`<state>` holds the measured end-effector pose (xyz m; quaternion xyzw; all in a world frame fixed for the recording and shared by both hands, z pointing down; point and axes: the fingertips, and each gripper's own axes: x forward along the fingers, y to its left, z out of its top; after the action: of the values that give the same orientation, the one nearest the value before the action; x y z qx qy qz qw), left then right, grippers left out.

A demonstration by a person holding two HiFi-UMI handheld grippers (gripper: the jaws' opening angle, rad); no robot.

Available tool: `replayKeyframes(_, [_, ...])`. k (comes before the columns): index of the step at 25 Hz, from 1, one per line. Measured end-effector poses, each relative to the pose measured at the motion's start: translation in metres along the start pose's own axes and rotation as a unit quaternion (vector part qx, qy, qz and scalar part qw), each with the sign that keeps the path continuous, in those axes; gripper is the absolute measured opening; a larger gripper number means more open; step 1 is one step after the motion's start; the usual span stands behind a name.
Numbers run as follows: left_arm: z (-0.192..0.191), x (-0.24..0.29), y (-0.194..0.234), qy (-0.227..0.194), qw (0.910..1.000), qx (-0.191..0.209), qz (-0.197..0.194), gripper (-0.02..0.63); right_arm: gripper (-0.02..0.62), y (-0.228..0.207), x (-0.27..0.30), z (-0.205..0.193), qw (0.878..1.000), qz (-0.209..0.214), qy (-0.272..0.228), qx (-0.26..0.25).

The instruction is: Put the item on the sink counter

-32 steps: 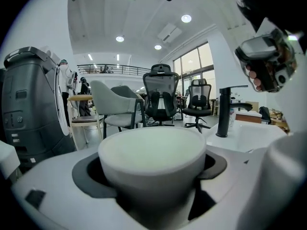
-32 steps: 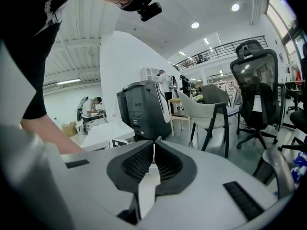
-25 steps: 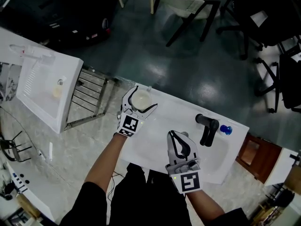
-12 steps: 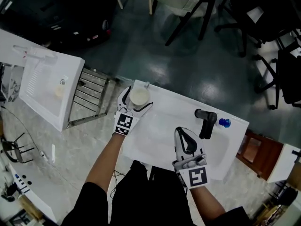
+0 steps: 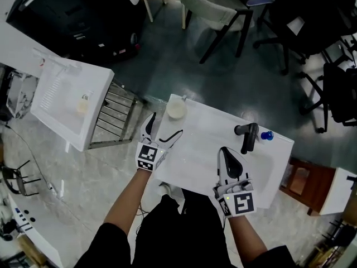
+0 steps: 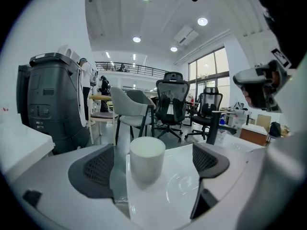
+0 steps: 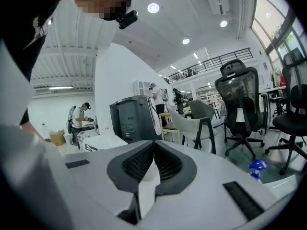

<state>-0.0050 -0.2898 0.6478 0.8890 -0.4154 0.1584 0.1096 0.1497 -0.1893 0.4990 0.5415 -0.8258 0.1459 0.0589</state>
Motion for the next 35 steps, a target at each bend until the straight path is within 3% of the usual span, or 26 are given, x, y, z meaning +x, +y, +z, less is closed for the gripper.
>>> replayKeyframes(6, [0.033,-0.078,-0.02,-0.032,0.9993,-0.015,0.011,0.497,0.033,0.026,-0.034,0.021,0.999,-0.021,-0.024,-0.005])
replayKeyframes(11, [0.028,-0.144,-0.046,-0.025,0.9986,-0.047,0.005,0.497,0.032,0.069,-0.073,0.019,0.999,-0.025,-0.026,0.003])
replayKeyframes(16, [0.018,-0.207,-0.093,-0.022,0.9968,-0.066,-0.039,0.497,0.034,0.115,-0.106,0.006,0.999,-0.038,-0.019,0.003])
replayKeyframes(21, [0.047,-0.263,-0.133,-0.076,0.9897,-0.091,-0.08,0.497,0.034,0.151,-0.137,0.01,0.999,-0.038,-0.023,-0.016])
replayKeyframes(25, [0.083,-0.31,-0.157,-0.137,0.9834,-0.071,-0.095,0.483,0.034,0.177,-0.159,0.016,0.998,-0.043,-0.043,-0.022])
replayKeyframes(28, [0.108,-0.348,-0.163,-0.185,0.975,-0.075,-0.098,0.246,0.034,0.197,-0.17,0.022,0.997,-0.053,-0.047,-0.029])
replayKeyframes(29, [0.111,-0.358,-0.164,-0.191,0.9733,-0.078,-0.099,0.196,0.034,0.205,-0.173,0.022,0.997,-0.055,-0.044,-0.033])
replayKeyframes(30, [0.111,-0.367,-0.162,-0.19,0.9736,-0.081,-0.097,0.088,0.034,0.214,-0.175,0.021,0.997,-0.054,-0.042,-0.034])
replayKeyframes(31, [0.108,-0.375,-0.159,-0.183,0.9755,-0.082,-0.091,0.025,0.034,0.224,-0.177,0.021,0.997,-0.053,-0.043,-0.029])
replayKeyframes(35, [0.091,-0.404,-0.134,-0.148,0.9822,-0.102,-0.055,0.015,0.034,0.26,-0.185,0.011,0.997,-0.061,-0.048,-0.018])
